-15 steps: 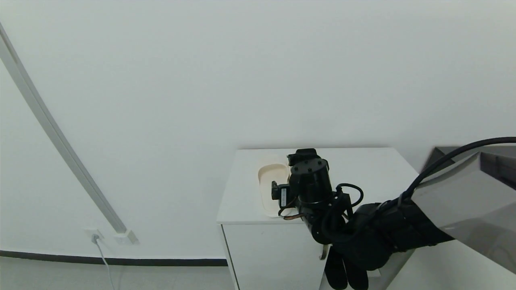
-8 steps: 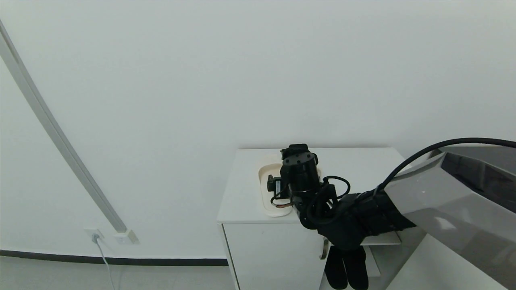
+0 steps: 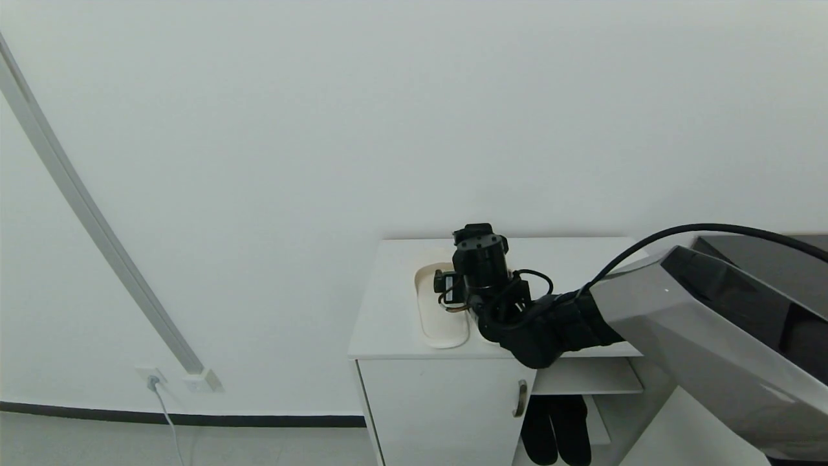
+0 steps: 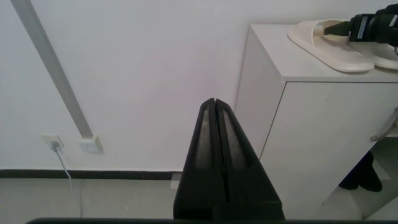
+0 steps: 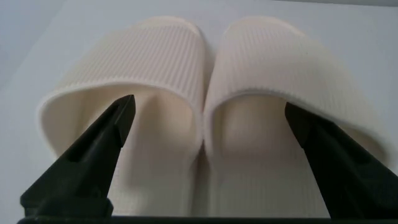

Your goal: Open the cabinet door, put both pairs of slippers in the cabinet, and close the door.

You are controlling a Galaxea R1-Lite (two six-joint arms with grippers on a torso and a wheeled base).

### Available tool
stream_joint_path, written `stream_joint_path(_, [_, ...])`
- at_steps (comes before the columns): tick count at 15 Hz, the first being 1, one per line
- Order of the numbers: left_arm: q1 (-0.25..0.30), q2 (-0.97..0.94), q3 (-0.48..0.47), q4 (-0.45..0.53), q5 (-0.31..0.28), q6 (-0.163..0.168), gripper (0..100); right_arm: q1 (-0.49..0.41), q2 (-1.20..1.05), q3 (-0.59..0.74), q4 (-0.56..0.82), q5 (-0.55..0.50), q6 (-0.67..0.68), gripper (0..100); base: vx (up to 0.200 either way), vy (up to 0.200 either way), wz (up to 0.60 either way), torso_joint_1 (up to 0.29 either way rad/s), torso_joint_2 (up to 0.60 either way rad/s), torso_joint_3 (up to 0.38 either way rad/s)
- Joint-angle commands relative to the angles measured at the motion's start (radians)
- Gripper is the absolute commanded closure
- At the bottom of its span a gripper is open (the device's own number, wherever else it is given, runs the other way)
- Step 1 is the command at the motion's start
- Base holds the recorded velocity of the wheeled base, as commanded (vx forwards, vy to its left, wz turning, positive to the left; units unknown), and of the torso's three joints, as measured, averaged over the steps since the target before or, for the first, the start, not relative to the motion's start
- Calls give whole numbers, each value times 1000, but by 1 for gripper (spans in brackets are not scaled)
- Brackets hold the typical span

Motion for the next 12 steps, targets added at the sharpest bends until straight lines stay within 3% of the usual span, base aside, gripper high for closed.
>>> stream_joint_path(1, [0,1,0,0,1,0,100,-5,40,-47,16,-1,-4,0,0,0,0,0,0,0])
stream_joint_path(3, [0,1,0,0,1,0,100,-6,57,-78,23,-1,-5,0,0,0,0,0,0,0])
stream_joint_path(4, [0,1,0,0,1,0,100,-6,58,-78,23,-1,-8,100,0,0,0,0,0,0])
stream_joint_path(12, [0,1,0,-2,1,-2,100,-6,31,-73,19,-10,-11,100,0,0,0,0,0,0])
